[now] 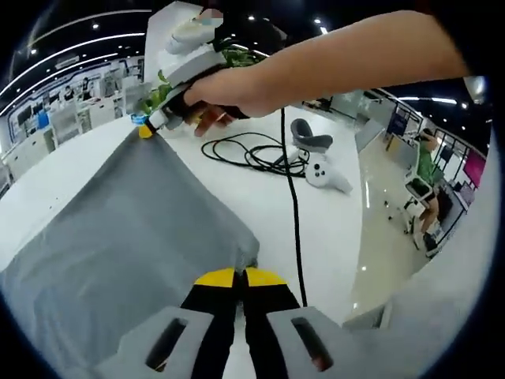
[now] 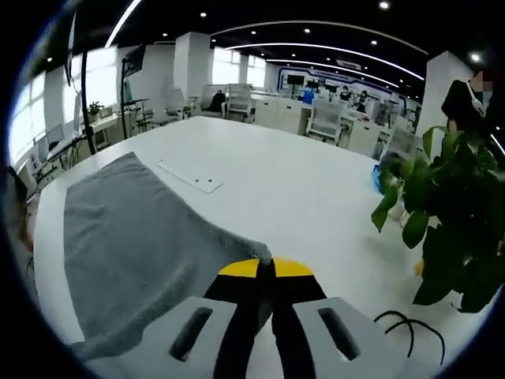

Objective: Fold the towel on the table until its edges align and the towel forms a compact rectangular stack.

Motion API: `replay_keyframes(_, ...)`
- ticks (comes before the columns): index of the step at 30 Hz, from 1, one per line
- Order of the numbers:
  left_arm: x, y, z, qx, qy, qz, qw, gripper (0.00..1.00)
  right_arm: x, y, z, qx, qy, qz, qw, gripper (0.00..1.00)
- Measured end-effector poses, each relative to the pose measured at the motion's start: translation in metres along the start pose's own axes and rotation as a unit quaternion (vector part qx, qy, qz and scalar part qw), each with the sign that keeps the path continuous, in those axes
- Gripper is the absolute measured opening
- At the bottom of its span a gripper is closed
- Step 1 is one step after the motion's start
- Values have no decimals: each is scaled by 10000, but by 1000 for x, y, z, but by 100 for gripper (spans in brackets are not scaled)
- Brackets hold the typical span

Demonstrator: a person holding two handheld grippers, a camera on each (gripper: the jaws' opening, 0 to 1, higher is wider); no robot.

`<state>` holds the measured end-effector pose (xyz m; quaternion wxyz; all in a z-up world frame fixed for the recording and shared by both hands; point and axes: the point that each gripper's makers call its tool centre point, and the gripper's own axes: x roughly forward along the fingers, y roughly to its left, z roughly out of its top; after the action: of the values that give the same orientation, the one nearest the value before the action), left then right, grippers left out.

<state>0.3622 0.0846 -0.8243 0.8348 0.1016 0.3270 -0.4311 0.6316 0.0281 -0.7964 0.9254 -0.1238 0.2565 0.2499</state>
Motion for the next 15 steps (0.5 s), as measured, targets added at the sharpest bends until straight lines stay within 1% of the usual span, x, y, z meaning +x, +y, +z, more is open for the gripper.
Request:
replay_keyframes(2, -11, 2, -4, -65, -55, -26, 10000, 2, -7, 5, 5, -8, -18, -57, 10000, 1)
replay_keyframes(5, -28, 6, -6, -119, -206, -35, 9997, 2, -15, 12, 13, -133, 8, -186, 9997, 2)
replay_keyframes(6, -35, 7, -8, -120, -241, -46, 9996, 2, -22, 18, 17, -139, -7, -239, 9996, 2)
replay_keyframes(7, -37, 8, -8, -114, -251, -49, 9996, 2, -27, 22, 20, -130, -12, -273, 9995, 2)
replay_keyframes(10, -56, 15, -5, -74, -401, -52, 9992, 2, -27, 26, 33, -167, -32, -367, 9992, 2)
replay_keyframes(12, -66, 19, -2, -104, -508, -50, 9986, 2, -30, 30, 38, -186, -56, -393, 9990, 2)
replay_keyframes(13, -74, 22, 0, -99, -569, -49, 9983, 2, -40, 43, 43, -203, -93, -427, 9988, 2)
replay_keyframes(15, -85, 27, 1, -50, -651, -22, 9979, 2, -36, 43, 51, -223, -115, -448, 9987, 2)
